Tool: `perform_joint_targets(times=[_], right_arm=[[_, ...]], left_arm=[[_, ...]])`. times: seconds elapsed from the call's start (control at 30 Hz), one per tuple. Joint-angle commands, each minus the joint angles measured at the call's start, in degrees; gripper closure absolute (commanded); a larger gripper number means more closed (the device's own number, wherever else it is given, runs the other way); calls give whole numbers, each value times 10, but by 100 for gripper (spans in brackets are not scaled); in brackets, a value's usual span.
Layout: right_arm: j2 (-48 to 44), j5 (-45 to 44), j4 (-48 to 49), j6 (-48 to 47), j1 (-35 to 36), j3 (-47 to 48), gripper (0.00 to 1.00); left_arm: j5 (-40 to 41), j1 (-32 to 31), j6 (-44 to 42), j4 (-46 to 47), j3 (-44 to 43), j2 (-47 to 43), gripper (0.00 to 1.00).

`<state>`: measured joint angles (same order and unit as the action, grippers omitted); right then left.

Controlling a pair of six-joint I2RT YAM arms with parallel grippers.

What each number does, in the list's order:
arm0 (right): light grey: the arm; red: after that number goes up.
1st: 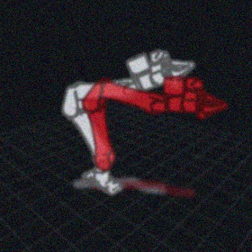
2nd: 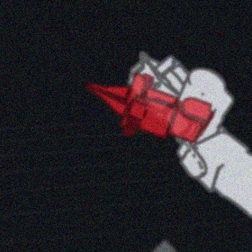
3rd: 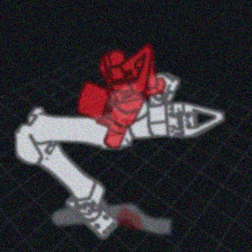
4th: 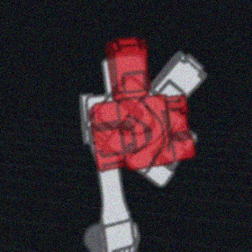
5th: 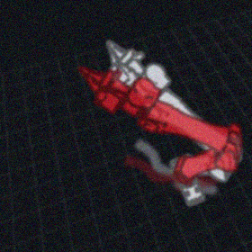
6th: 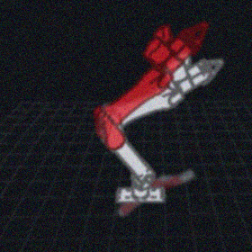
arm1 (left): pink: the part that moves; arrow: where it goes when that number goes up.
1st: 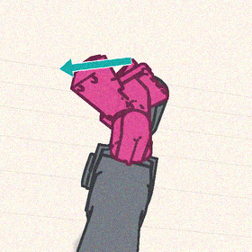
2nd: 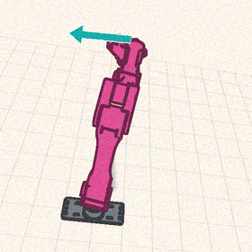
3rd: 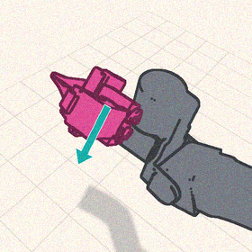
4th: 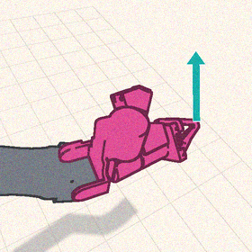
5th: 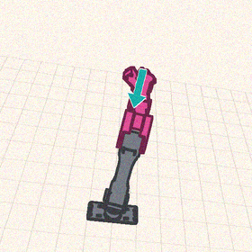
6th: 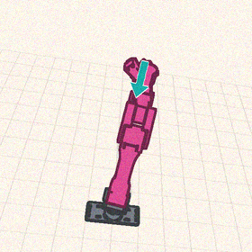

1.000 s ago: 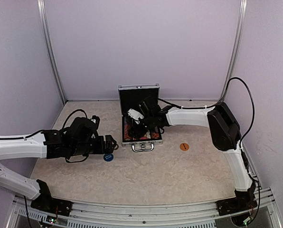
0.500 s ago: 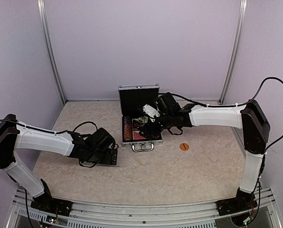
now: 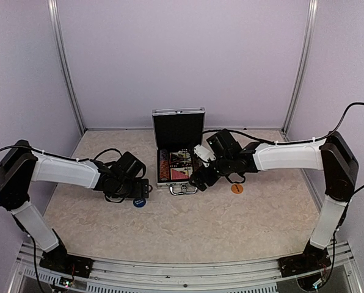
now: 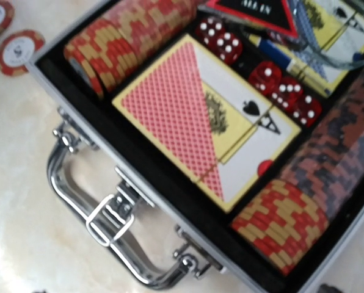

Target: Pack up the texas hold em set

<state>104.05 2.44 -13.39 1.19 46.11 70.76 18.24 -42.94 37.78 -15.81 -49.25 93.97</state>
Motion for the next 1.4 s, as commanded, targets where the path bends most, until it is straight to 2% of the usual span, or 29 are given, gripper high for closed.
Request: perform_joint_targets(times=[0.0,0.37,0.6,1.13,1.37], right_arm=[[-19,-4,15,8,0,-6,4],[-19,-3,19,7,-1,-15,5],[-11,-2,18,7,-1,-12,5],[-8,5,22,17,-1,-15,4],[-13,4,27,18,0,-24,5]], left_arm=[[-15,16,-24,23,-30,36,6],[-19,41,-28,16,-53,90,20],[-44,60,-42,-2,-70,101,32],[-81,74,-86,-102,-105,114,40],[-91,78,-98,-118,-110,136,49]])
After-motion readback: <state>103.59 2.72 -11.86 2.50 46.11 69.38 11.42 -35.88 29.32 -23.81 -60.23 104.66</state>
